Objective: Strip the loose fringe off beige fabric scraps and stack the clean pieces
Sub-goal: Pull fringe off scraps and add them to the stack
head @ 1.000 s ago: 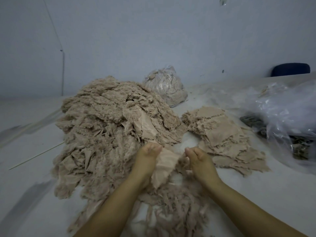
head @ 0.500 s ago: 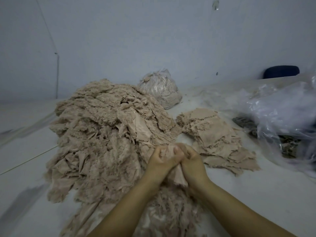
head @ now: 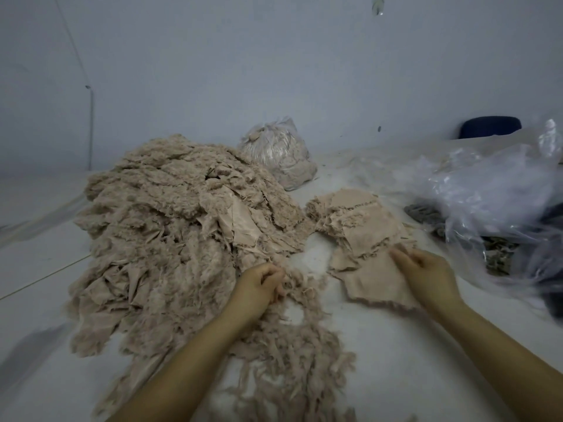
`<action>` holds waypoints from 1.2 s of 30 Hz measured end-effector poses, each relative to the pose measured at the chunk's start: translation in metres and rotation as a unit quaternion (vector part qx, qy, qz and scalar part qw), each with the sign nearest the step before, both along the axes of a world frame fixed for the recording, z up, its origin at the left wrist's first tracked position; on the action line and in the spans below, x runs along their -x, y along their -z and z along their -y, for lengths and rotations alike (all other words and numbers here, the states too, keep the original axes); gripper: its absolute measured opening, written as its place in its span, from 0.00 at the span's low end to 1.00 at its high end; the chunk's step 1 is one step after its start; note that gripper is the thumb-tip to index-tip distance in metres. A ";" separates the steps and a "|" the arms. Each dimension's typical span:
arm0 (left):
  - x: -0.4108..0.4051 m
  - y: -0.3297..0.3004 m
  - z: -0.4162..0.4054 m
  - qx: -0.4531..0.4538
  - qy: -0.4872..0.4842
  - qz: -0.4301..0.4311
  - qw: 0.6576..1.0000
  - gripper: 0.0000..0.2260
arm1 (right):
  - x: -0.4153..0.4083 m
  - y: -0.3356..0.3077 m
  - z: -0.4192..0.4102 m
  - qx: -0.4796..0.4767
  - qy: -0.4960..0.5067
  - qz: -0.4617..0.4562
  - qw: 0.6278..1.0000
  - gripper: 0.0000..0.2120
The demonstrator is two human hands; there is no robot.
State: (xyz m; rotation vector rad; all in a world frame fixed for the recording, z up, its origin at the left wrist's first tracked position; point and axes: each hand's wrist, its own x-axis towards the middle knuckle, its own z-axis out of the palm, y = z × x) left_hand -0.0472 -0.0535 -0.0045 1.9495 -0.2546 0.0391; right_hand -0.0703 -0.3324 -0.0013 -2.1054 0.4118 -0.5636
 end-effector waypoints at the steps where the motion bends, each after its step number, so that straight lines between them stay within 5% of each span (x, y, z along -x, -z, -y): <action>1: 0.002 0.003 -0.008 -0.078 0.010 0.033 0.996 0.09 | 0.003 0.002 0.011 0.076 0.021 -0.021 0.997 0.12; 5: 0.019 0.018 -0.035 -0.208 0.126 0.051 0.969 0.01 | 0.018 0.012 -0.006 0.159 -0.029 0.050 0.986 0.06; 8: 0.027 0.018 -0.052 -0.237 0.199 -0.003 0.951 0.18 | 0.038 0.015 -0.066 0.111 -0.306 0.001 0.946 0.08; 11: 0.034 0.010 -0.067 -0.274 0.240 0.007 0.931 0.08 | 0.044 0.031 -0.104 0.185 -0.459 -0.055 0.867 0.09; 12: 0.036 0.006 -0.074 -0.263 0.237 -0.010 0.935 0.05 | 0.042 0.033 -0.108 0.164 -0.453 -0.032 0.876 0.05; 16: 0.042 -0.009 -0.107 -0.184 0.232 -0.077 0.952 0.05 | 0.034 0.031 -0.103 -0.076 -0.321 -0.002 0.944 0.17; 20: 0.047 -0.011 -0.110 -0.024 0.117 -0.089 0.989 0.07 | 0.035 0.028 -0.105 -0.056 -0.287 -0.013 0.956 0.18; 24: 0.036 0.001 -0.104 -0.268 0.004 0.029 0.963 0.13 | 0.054 0.032 -0.117 0.118 -0.449 -0.030 0.885 0.04; 27: 0.033 0.014 -0.101 -0.338 -0.015 0.001 0.941 0.20 | 0.066 0.036 -0.129 0.091 -0.534 -0.061 0.838 0.08; 30: 0.032 0.019 -0.099 -0.321 -0.019 0.022 0.947 0.09 | 0.046 0.023 -0.132 0.017 -0.407 -0.023 0.913 0.17; 33: 0.026 0.017 -0.099 -0.290 -0.080 0.098 0.948 0.03 | 0.007 0.015 -0.135 0.032 -0.271 0.005 0.962 0.11; 36: 0.014 0.020 -0.098 -0.398 -0.163 0.110 0.896 0.26 | -0.024 0.020 -0.151 0.072 -0.270 -0.068 0.958 0.28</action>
